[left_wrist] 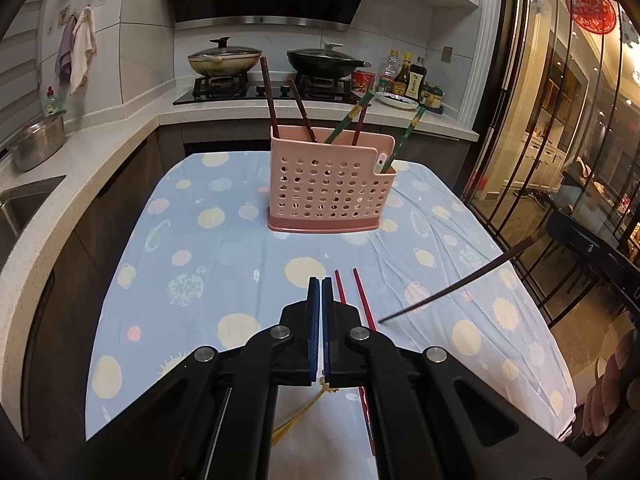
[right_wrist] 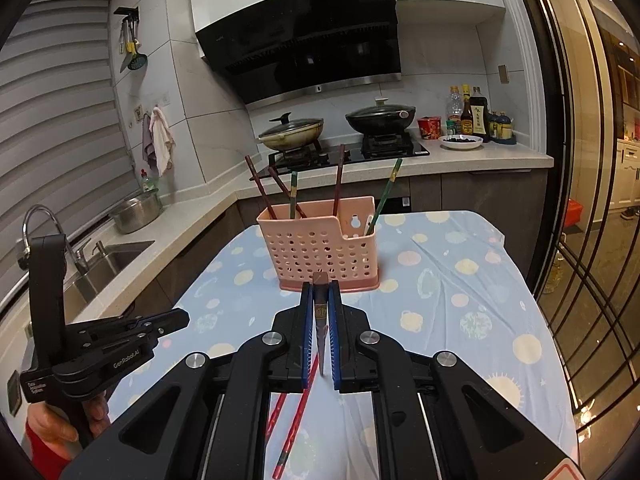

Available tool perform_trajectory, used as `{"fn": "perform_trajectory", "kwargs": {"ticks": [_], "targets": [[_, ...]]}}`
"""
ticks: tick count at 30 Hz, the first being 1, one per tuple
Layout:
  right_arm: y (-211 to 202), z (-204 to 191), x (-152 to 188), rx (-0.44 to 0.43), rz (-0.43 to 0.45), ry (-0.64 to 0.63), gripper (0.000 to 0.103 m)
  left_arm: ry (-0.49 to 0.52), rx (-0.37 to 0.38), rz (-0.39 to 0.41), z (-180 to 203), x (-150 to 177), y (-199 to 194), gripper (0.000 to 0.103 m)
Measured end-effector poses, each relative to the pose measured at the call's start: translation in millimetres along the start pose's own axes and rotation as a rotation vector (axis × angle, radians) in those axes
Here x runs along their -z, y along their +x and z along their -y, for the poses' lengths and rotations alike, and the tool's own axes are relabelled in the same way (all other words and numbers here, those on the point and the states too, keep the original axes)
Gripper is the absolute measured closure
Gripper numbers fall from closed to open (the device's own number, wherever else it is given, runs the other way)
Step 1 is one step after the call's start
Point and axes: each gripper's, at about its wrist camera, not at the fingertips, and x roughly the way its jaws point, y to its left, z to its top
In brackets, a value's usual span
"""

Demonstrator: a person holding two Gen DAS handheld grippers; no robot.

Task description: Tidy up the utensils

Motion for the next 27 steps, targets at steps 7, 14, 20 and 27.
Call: {"fn": "perform_trajectory", "kwargs": {"ticks": [7,14,20,27], "targets": [[0,1,-6,0.002,0.014,0.007,0.096,-0.014,-0.001,-0.023,-10,5,2,0.102],[-13,1,6,0.007,0.018,0.026,0.096,-0.067,-0.012,-0.178,-38,64,27,0.094],[-29,3,15,0.011,0.019,0.055,0.096,-0.131,-0.020,-0.290,-57,107,47,0.081],[-46,7,27,0.035,0.010,0.069,0.096,-0.116,0.021,-0.314,-41,130,40,0.081]]}}
